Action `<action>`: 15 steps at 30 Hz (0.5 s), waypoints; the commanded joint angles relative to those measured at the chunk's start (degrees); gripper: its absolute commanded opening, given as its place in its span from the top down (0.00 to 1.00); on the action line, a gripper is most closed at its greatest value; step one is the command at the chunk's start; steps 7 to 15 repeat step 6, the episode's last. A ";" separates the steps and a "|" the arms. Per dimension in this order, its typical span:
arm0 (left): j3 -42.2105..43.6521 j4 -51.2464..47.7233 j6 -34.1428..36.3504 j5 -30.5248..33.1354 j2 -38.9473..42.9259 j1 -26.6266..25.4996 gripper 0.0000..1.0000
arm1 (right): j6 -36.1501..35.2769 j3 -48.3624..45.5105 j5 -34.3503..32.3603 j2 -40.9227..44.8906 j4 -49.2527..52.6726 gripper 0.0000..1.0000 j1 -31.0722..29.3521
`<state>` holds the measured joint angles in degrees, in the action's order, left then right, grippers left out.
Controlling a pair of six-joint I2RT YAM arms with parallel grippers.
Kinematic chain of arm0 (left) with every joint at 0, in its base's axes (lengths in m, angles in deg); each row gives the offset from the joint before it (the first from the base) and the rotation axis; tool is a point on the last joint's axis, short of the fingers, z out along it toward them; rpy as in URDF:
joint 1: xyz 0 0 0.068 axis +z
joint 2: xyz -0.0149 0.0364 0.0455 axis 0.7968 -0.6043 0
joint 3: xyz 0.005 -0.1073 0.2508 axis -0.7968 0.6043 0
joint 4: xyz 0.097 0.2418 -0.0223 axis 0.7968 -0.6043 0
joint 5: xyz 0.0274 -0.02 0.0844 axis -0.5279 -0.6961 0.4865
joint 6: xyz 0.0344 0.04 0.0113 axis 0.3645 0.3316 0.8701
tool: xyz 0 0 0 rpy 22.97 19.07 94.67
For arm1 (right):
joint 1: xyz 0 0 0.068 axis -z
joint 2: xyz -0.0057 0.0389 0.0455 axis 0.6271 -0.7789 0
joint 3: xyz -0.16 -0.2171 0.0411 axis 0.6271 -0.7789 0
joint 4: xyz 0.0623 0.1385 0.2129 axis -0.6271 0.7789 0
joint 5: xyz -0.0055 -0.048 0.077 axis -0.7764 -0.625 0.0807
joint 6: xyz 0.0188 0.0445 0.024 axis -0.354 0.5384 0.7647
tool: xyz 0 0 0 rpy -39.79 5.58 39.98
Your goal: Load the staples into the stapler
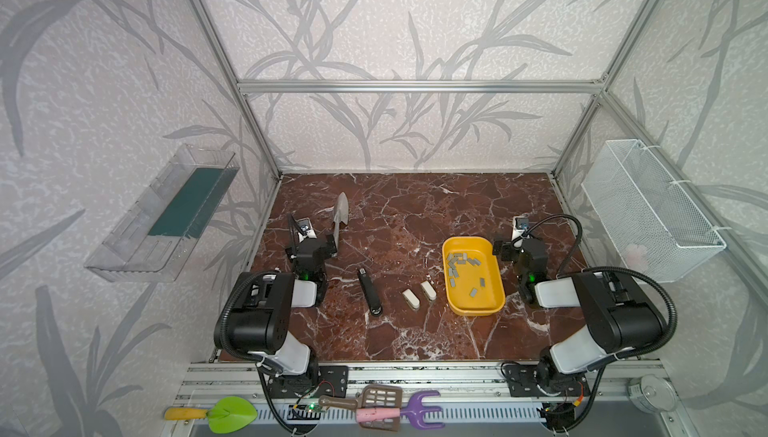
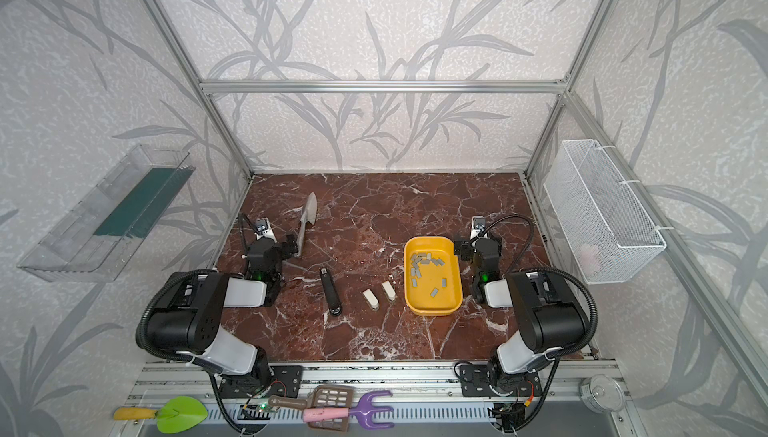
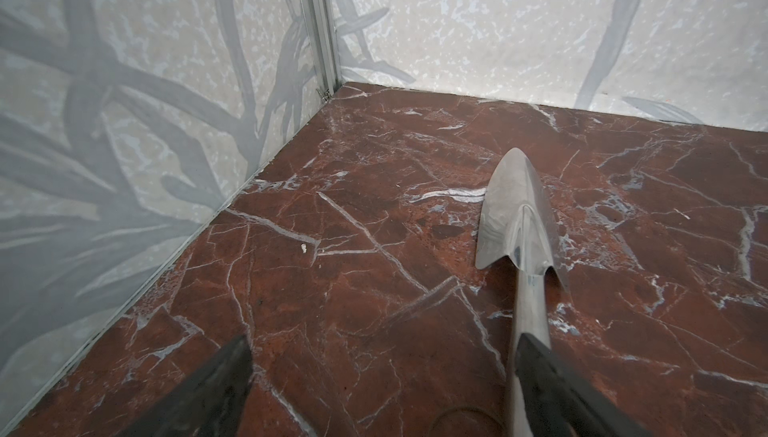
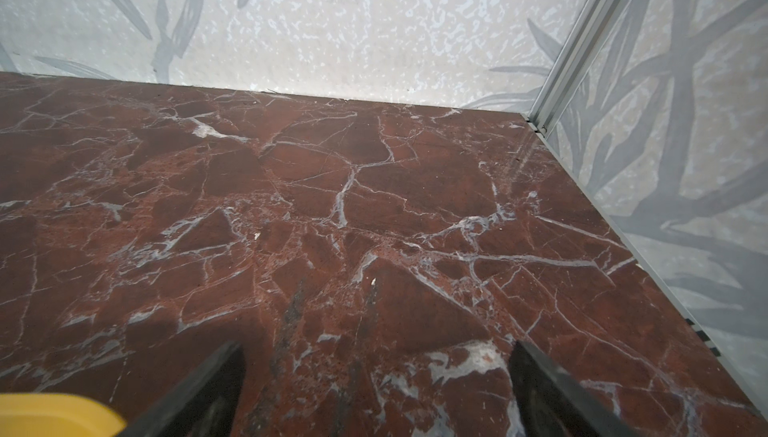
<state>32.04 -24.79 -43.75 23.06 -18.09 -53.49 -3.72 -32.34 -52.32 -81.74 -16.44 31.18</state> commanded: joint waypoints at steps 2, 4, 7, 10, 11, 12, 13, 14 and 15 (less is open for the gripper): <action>0.27 1.89 1.03 -0.03 -0.36 0.14 0.01 | -1.34 0.16 -0.41 -0.57 -0.44 0.01 -0.43; 0.23 1.84 0.96 -0.02 -0.37 0.14 0.01 | -1.35 0.16 -0.36 -0.57 -0.43 0.01 -0.43; 0.21 1.84 0.96 -0.03 -0.39 0.14 0.01 | -1.32 0.08 -0.41 -0.59 -0.60 0.01 -0.43; 0.21 1.84 0.96 -0.03 -0.39 0.14 0.01 | -1.32 0.08 -0.41 -0.59 -0.60 0.01 -0.43; 0.21 1.84 0.96 -0.03 -0.39 0.14 0.01 | -1.32 0.08 -0.41 -0.59 -0.60 0.01 -0.43; 0.21 1.84 0.96 -0.03 -0.39 0.14 0.01 | -1.32 0.08 -0.41 -0.59 -0.60 0.01 -0.43; 0.21 1.84 0.96 -0.03 -0.39 0.14 0.01 | -1.32 0.08 -0.41 -0.59 -0.60 0.01 -0.43; 0.21 1.84 0.96 -0.03 -0.39 0.14 0.01 | -1.32 0.08 -0.41 -0.59 -0.60 0.01 -0.43; 0.21 1.84 0.96 -0.03 -0.39 0.14 0.01 | -1.32 0.08 -0.41 -0.59 -0.60 0.01 -0.43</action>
